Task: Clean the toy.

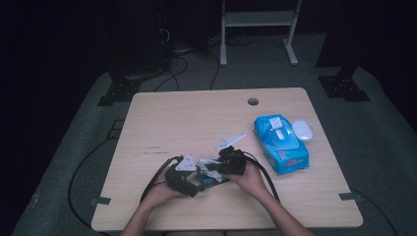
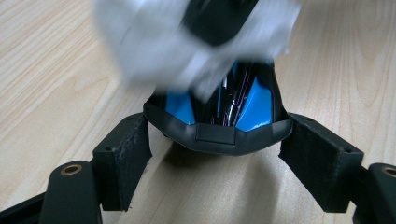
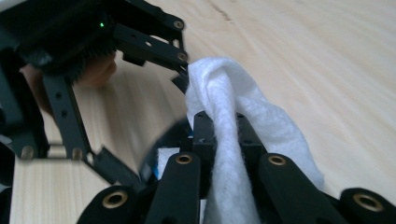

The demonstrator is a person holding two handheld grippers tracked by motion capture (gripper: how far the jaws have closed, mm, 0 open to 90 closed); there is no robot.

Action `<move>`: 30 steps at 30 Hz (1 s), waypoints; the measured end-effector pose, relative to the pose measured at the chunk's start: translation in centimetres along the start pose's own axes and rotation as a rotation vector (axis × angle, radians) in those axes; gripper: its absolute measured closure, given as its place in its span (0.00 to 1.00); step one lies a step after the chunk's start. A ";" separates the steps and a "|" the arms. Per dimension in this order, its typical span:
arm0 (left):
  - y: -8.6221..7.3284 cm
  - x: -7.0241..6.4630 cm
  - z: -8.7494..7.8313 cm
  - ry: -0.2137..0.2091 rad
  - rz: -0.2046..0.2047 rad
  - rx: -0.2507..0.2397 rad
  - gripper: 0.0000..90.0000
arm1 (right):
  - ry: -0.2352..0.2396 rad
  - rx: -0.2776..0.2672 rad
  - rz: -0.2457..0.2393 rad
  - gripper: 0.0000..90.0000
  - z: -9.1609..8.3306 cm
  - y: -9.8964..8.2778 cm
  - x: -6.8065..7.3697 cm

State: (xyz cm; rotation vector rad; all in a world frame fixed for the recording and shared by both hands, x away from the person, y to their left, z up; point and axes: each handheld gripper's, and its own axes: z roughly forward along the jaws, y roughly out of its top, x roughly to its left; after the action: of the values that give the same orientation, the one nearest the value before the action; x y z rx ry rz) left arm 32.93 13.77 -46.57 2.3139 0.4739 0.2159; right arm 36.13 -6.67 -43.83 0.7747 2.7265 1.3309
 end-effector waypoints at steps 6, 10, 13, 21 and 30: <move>-0.1 -0.1 0.0 0.007 -0.001 0.000 0.27 | 0.000 0.053 -0.006 0.91 2.2 0.4 0.0; 0.0 0.0 0.2 0.003 0.002 -0.007 0.27 | -0.082 0.060 0.005 0.91 0.9 0.2 -1.0; 0.0 -0.1 0.2 0.001 -0.006 -0.012 0.27 | -0.050 0.047 0.037 0.91 0.7 0.0 -1.1; 0.2 -0.1 0.2 0.001 -0.016 -0.007 0.27 | -0.030 0.064 0.001 0.91 1.2 0.2 -0.4; 0.1 0.1 0.3 -0.016 -0.035 -0.017 0.27 | -0.106 0.021 0.071 0.91 -1.9 -1.8 -3.0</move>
State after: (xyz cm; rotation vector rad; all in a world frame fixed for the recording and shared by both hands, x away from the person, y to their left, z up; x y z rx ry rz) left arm 33.12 13.57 -46.67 2.2870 0.5023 0.1835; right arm 37.60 -10.33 -44.55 0.9242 2.6585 1.2371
